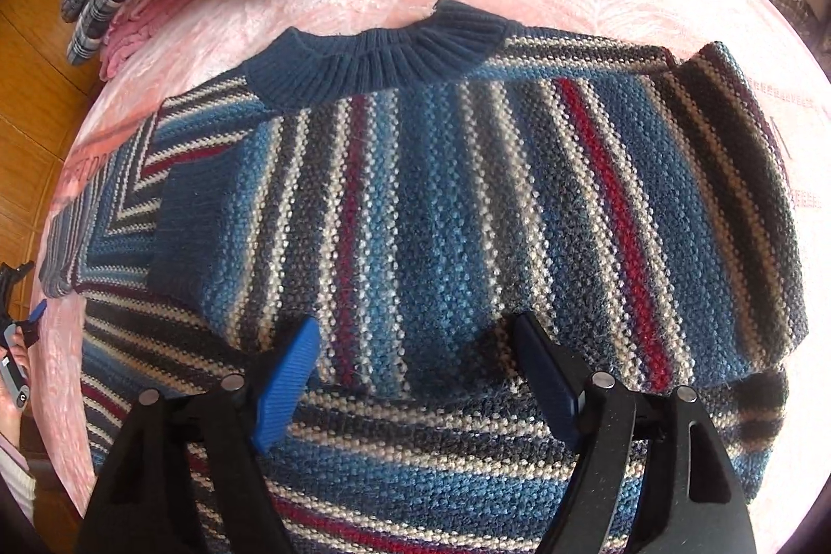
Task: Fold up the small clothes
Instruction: 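Grasp the other sleeve cuff with the left tool and lift it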
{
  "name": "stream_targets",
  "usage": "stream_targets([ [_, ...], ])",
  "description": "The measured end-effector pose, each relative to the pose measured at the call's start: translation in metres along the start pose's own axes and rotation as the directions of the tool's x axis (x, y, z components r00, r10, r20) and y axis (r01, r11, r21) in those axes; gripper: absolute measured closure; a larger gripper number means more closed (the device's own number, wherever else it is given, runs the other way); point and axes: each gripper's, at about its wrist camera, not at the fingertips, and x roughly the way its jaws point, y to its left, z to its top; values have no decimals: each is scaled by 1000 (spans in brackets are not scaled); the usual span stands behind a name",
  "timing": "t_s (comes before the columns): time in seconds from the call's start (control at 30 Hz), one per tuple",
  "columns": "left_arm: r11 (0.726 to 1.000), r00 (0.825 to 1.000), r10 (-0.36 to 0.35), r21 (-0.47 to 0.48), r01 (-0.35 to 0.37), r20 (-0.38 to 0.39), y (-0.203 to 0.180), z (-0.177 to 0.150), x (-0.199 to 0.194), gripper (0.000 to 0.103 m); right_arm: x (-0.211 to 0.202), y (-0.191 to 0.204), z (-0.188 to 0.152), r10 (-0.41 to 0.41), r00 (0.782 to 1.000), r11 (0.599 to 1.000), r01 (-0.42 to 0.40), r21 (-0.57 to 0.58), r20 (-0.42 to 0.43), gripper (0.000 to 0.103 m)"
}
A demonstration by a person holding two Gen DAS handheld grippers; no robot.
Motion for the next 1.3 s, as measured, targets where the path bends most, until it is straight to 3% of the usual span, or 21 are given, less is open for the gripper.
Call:
stream_targets([
  [0.1, 1000, 1000, 12, 15, -12, -7, -3, 7, 5, 58, 1, 4, -1, -15, 1000, 1000, 15, -10, 7, 23],
  [0.17, 997, 998, 63, 39, -63, -3, -7, 8, 6, 90, 2, 6, -3, -26, 1000, 999, 26, -24, 12, 22],
  [0.47, 981, 996, 49, 185, -61, 69, -42, -2, -23, 91, -7, 7, -7, -25, 1000, 998, 26, -50, 6, 22],
  [0.63, 946, 997, -21, 323, -5, 76, -94, -25, -42, 92, -27, 3, -14, 34, 999, 999, -33, -29, 20, 25],
  [0.73, 916, 996, -62, 400, 32, 63, -127, -52, -49, 92, -38, 4, -18, 19, 999, 999, -18, -40, 40, 25],
  [1.03, 832, 983, -174, 526, 178, -56, -203, -147, -30, 92, -49, 6, -32, -39, 998, 991, 45, -127, 51, 25],
  [1.2, 817, 978, -140, 539, 204, -157, -212, -188, 6, 93, -40, -2, -34, -35, 999, 995, 37, -96, 22, 25],
  [1.3, 830, 965, -117, 511, 224, -234, -203, -198, 21, 94, -38, -3, -36, -35, 999, 996, 35, -85, 8, 25],
])
